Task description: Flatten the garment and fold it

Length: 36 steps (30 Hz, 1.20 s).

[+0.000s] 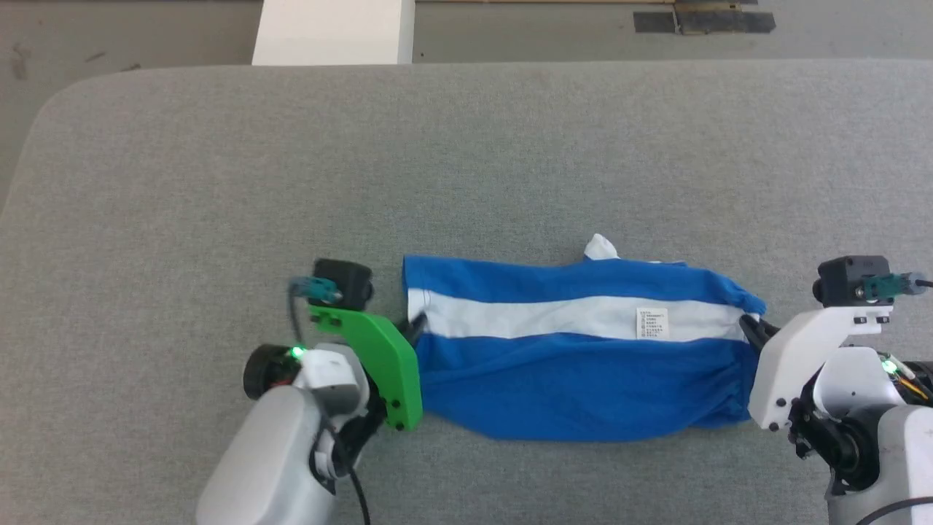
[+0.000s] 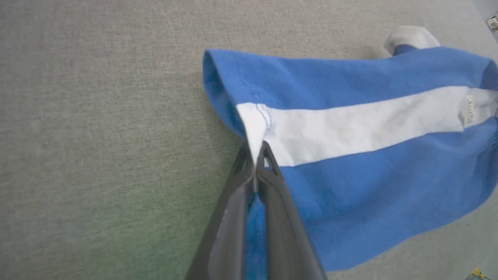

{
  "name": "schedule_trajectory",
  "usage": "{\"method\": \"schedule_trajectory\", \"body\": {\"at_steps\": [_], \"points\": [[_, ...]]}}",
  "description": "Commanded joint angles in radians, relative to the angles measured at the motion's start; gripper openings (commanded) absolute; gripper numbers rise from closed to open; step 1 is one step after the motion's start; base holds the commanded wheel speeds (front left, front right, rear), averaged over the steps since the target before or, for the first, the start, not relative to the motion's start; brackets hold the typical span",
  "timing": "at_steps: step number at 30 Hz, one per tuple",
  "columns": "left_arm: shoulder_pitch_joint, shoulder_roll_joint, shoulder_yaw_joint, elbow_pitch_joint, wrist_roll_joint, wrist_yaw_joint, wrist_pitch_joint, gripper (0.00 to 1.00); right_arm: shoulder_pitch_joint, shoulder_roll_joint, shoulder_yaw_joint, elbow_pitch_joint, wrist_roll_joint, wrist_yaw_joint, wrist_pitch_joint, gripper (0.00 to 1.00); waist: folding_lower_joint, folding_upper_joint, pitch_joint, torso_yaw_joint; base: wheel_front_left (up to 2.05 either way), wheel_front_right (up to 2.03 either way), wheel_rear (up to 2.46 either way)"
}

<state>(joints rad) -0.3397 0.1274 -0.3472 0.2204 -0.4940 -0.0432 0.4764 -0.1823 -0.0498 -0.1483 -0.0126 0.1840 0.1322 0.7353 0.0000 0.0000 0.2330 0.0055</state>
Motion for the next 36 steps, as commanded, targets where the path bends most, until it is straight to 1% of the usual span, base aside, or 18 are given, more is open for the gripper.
{"method": "schedule_trajectory", "body": {"at_steps": [1, 2, 5, 8, 10, 11, 13, 14, 16, 18, 19, 20, 21, 22, 25, 28, 32, 36], "points": [[-0.015, -0.003, 0.02, -0.015, -0.024, -0.006, -0.02, 0.0, -0.024, 0.0, 0.003, 0.0, 0.012, -0.002, -0.011, 0.0, 0.0, 0.0, -0.016, 0.006, 0.0, 0.0, 0.0], [-0.023, -0.003, 0.033, -0.024, -0.035, -0.007, -0.03, 0.0, -0.033, 0.0, 0.002, -0.001, 0.023, -0.002, -0.015, 0.0, 0.0, 0.0, -0.021, 0.006, 0.0, 0.0, 0.0], [-0.077, 0.004, 0.077, -0.055, -0.07, -0.015, -0.046, 0.0, -0.09, 0.0, -0.007, -0.002, 0.103, -0.002, -0.02, 0.0, 0.0, 0.0, -0.033, 0.007, 0.0, 0.0, 0.0], [-0.173, 0.03, 0.112, -0.078, -0.087, -0.027, -0.038, 0.0, -0.19, 0.0, -0.021, -0.002, 0.174, -0.002, -0.005, 0.0, 0.0, 0.0, -0.031, 0.007, 0.0, 0.0, 0.0], [-0.262, 0.046, 0.141, -0.079, -0.109, -0.033, -0.022, 0.0, -0.29, 0.0, -0.03, 0.003, 0.218, -0.002, 0.007, 0.0, 0.0, 0.0, -0.019, 0.004, 0.0, 0.0, 0.0], [-0.318, 0.064, 0.153, -0.072, -0.109, -0.037, -0.013, 0.0, -0.353, 0.0, -0.035, 0.013, 0.242, -0.002, 0.013, 0.0, 0.0, 0.0, -0.011, 0.001, 0.0, 0.0, 0.0], [-0.419, 0.083, 0.182, -0.046, -0.128, -0.042, 0.0, 0.0, -0.472, 0.0, -0.045, 0.041, 0.273, -0.002, 0.014, 0.0, 0.0, 0.0, 0.008, -0.006, 0.0, 0.0, 0.0], [-0.466, 0.1, 0.19, -0.034, -0.121, -0.045, -0.001, 0.0, -0.525, 0.0, -0.048, 0.056, 0.277, -0.002, 0.009, 0.0, 0.0, 0.0, 0.019, -0.01, 0.0, 0.0, 0.0], [-0.563, 0.117, 0.215, 0.011, -0.131, -0.049, -0.003, 0.0, -0.642, 0.0, -0.058, 0.104, 0.282, -0.002, -0.016, 0.0, 0.0, 0.0, 0.035, -0.016, 0.0, 0.0, 0.0], [-0.659, 0.157, 0.217, 0.057, -0.098, -0.057, -0.031, 0.0, -0.757, 0.0, -0.058, 0.16, 0.273, -0.002, -0.06, 0.0, 0.0, 0.0, 0.048, -0.023, 0.0, 0.0, 0.0], [-0.692, 0.16, 0.23, 0.075, -0.101, -0.057, -0.05, 0.0, -0.798, 0.0, -0.058, 0.184, 0.268, -0.002, -0.083, 0.0, 0.0, 0.0, 0.054, -0.025, 0.0, 0.0, 0.0], [-0.732, 0.177, 0.232, 0.095, -0.082, -0.059, -0.076, 0.0, -0.848, 0.0, -0.057, 0.216, 0.264, -0.002, -0.116, 0.0, 0.0, 0.0, 0.062, -0.028, 0.0, 0.0, 0.0], [-0.778, 0.181, 0.243, 0.139, -0.08, -0.063, -0.121, 0.0, -0.917, 0.0, -0.055, 0.282, 0.265, -0.002, -0.183, 0.0, 0.0, 0.0, 0.068, -0.032, 0.0, 0.0, 0.0], [-0.797, 0.186, 0.243, 0.162, -0.074, -0.064, -0.138, 0.0, -0.946, 0.0, -0.05, 0.317, 0.266, -0.002, -0.211, 0.0, 0.0, 0.0, 0.073, -0.033, 0.0, 0.0, 0.0], [-0.824, 0.191, 0.244, 0.221, -0.066, -0.068, -0.186, 0.0, -0.999, 0.0, -0.031, 0.404, 0.251, -0.002, -0.269, 0.0, 0.0, 0.0, 0.093, -0.032, 0.0, 0.0, 0.0], [-0.805, 0.183, 0.236, 0.266, -0.066, -0.073, -0.25, 0.0, -1.003, 0.0, -0.011, 0.477, 0.256, -0.002, -0.307, 0.0, 0.0, 0.0, 0.106, -0.027, 0.0, 0.0, 0.0], [-0.71, 0.159, 0.209, 0.319, -0.084, -0.082, -0.35, 0.0, -0.931, 0.0, 0.024, 0.549, 0.284, -0.002, -0.342, 0.0, 0.0, 0.0, 0.109, -0.016, 0.0, 0.0, 0.0], [-0.58, 0.135, 0.178, 0.356, -0.132, -0.086, -0.422, 0.0, -0.803, 0.0, 0.049, 0.559, 0.351, -0.002, -0.37, 0.0, 0.0, 0.0, 0.089, -0.004, 0.0, 0.0, 0.0]]}}
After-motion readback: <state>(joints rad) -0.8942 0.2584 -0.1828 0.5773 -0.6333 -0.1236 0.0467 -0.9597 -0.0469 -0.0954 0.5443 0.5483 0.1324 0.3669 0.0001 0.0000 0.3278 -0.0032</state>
